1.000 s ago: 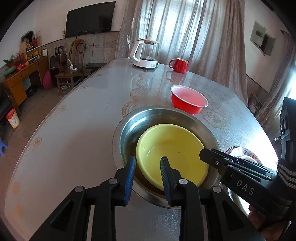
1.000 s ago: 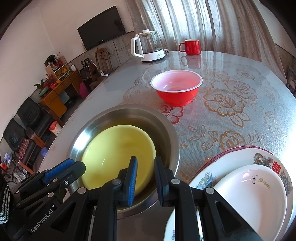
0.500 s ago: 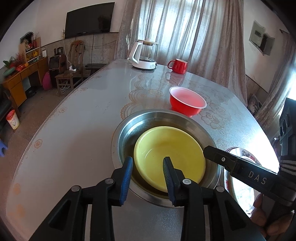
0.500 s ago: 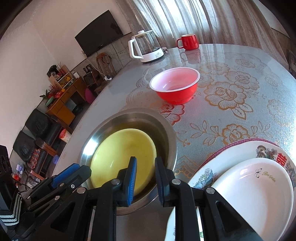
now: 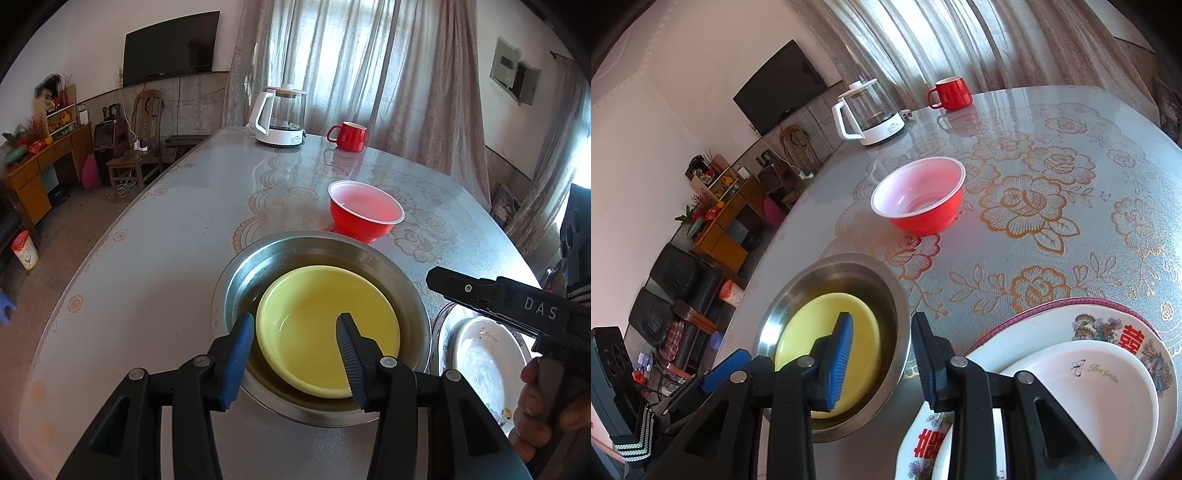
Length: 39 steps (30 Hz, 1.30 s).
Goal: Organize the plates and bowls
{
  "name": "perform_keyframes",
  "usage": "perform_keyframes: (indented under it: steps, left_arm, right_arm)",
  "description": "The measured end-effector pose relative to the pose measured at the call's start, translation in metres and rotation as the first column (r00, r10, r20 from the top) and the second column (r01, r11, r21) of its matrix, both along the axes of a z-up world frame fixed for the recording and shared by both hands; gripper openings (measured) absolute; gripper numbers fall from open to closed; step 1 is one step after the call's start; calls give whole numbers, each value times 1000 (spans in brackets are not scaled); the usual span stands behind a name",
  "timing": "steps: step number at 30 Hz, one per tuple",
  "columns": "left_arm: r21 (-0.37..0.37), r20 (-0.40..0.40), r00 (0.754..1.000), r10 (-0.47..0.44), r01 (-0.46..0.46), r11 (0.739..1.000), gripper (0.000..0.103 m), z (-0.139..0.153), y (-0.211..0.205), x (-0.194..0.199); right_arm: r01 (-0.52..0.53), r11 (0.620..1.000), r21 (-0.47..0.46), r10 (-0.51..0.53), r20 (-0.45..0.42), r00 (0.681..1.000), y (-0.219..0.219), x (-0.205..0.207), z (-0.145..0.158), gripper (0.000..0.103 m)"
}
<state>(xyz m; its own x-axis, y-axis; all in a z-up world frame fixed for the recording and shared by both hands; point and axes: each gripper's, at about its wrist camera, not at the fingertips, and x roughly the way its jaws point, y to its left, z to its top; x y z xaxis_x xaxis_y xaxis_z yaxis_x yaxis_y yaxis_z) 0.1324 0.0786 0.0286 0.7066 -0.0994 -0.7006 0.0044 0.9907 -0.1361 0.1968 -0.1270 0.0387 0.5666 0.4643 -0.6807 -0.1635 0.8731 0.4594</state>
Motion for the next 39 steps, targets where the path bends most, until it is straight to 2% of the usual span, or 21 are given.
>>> perform_keyframes:
  steps: [11, 19, 25, 30, 34, 39]
  left_arm:
    - [42, 6, 999, -32, 32, 999, 48, 7, -9, 9]
    - [37, -30, 999, -31, 32, 999, 50, 8, -8, 26]
    - [23, -36, 999, -33, 34, 999, 50, 16, -4, 44]
    - [-49, -84, 996, -27, 23, 999, 50, 18, 1, 69]
    - [-93, -116, 993, -30, 19, 995, 50, 19, 2, 92]
    - [-111, -122, 991, -51, 38, 993, 50, 20, -7, 119]
  right_arm:
    - [43, 999, 0, -43, 5, 999, -24, 11, 6, 36]
    - [91, 991, -97, -87, 46, 995, -30, 18, 14, 36]
    - [105, 987, -122, -101, 38, 994, -36, 30, 12, 36]
    - [127, 991, -45, -128, -12, 992, -53, 49, 8, 36]
    - [130, 991, -10, -130, -21, 991, -58, 65, 8, 25]
    - [132, 991, 8, -131, -54, 990, -55, 86, -1, 20]
